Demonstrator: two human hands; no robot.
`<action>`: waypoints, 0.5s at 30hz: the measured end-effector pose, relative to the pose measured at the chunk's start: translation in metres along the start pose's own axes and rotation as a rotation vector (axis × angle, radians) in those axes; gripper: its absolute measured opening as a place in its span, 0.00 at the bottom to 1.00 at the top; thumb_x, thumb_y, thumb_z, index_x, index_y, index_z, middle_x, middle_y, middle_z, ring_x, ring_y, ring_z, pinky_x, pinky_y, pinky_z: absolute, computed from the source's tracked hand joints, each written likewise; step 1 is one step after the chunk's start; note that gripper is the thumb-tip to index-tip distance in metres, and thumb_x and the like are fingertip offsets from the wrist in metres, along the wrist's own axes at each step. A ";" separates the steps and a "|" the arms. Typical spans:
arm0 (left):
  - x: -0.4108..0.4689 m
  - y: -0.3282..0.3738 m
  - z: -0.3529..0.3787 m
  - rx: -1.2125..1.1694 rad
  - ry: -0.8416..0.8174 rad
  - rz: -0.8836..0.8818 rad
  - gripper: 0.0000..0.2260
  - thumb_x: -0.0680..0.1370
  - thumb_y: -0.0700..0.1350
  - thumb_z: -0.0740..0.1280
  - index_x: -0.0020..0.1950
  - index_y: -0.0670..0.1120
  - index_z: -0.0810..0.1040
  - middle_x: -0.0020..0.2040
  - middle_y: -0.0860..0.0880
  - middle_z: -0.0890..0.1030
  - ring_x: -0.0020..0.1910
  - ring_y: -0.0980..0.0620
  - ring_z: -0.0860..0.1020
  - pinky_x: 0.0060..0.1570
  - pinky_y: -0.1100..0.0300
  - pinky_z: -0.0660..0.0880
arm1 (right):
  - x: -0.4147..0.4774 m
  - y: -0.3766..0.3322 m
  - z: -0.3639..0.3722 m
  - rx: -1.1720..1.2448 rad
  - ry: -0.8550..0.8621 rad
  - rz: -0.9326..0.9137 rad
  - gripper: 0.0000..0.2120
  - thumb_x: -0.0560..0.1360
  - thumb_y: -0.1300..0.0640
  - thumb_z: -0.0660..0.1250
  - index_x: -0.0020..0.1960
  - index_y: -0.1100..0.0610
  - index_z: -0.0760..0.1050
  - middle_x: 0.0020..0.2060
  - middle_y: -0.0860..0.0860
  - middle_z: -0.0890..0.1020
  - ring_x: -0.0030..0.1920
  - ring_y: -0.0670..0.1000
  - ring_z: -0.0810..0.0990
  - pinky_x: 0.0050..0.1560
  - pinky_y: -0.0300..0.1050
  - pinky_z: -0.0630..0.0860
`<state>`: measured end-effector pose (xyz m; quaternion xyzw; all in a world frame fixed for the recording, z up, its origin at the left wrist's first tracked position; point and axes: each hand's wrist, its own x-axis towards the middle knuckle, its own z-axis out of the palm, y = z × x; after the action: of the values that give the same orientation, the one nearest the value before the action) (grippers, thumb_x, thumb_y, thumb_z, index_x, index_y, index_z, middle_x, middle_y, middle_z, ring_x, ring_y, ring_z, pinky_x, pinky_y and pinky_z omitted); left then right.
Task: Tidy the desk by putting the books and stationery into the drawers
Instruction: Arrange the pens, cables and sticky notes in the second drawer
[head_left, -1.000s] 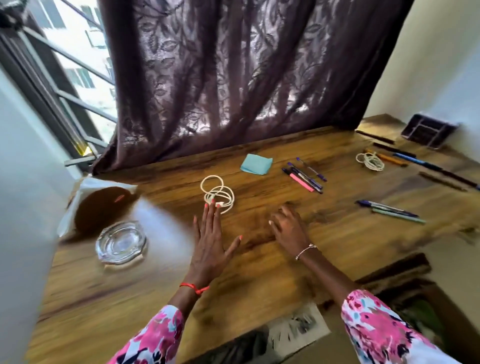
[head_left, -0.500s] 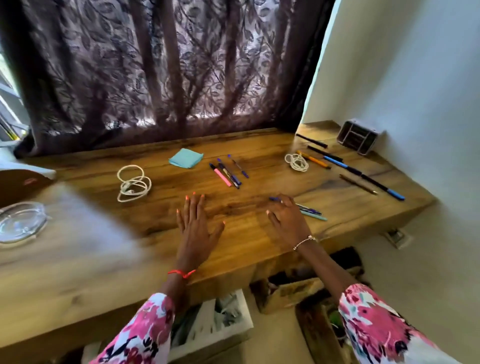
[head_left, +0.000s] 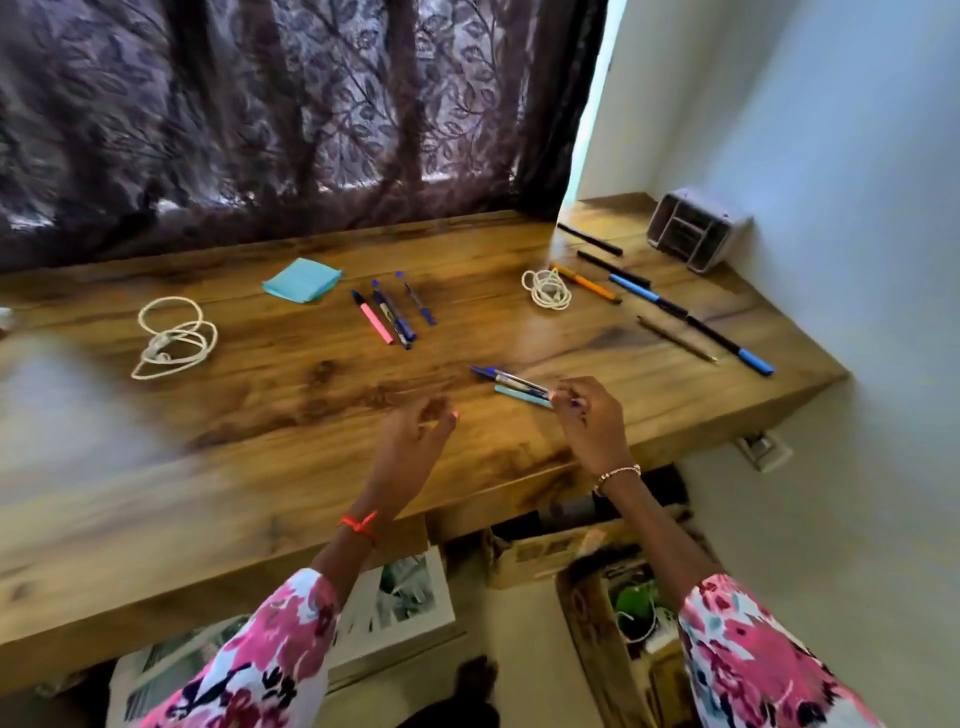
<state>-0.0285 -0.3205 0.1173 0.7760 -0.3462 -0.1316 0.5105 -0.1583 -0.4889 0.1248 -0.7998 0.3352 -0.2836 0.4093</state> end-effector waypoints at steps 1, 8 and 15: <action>0.002 0.006 0.003 -0.117 -0.027 -0.064 0.06 0.77 0.41 0.65 0.52 0.44 0.79 0.47 0.47 0.83 0.46 0.51 0.80 0.49 0.52 0.77 | 0.003 0.001 -0.005 0.073 0.031 0.059 0.05 0.75 0.63 0.65 0.46 0.62 0.79 0.41 0.55 0.80 0.42 0.49 0.78 0.43 0.32 0.75; -0.018 0.010 0.053 -0.734 -0.562 -0.552 0.12 0.73 0.45 0.66 0.50 0.39 0.80 0.46 0.40 0.83 0.44 0.46 0.82 0.42 0.59 0.79 | 0.027 0.073 -0.067 0.839 0.470 0.739 0.13 0.75 0.58 0.62 0.31 0.57 0.71 0.17 0.49 0.74 0.20 0.50 0.71 0.23 0.37 0.70; -0.064 -0.047 0.142 -1.079 -0.263 -1.241 0.23 0.57 0.38 0.79 0.47 0.31 0.80 0.47 0.34 0.82 0.43 0.38 0.82 0.37 0.44 0.80 | 0.015 0.183 -0.094 0.964 0.438 1.234 0.16 0.79 0.49 0.52 0.42 0.59 0.68 0.30 0.56 0.76 0.35 0.55 0.75 0.37 0.50 0.75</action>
<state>-0.1351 -0.3661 0.0029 0.4531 0.1981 -0.6264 0.6026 -0.2729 -0.6246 0.0205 -0.1332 0.6292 -0.2701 0.7166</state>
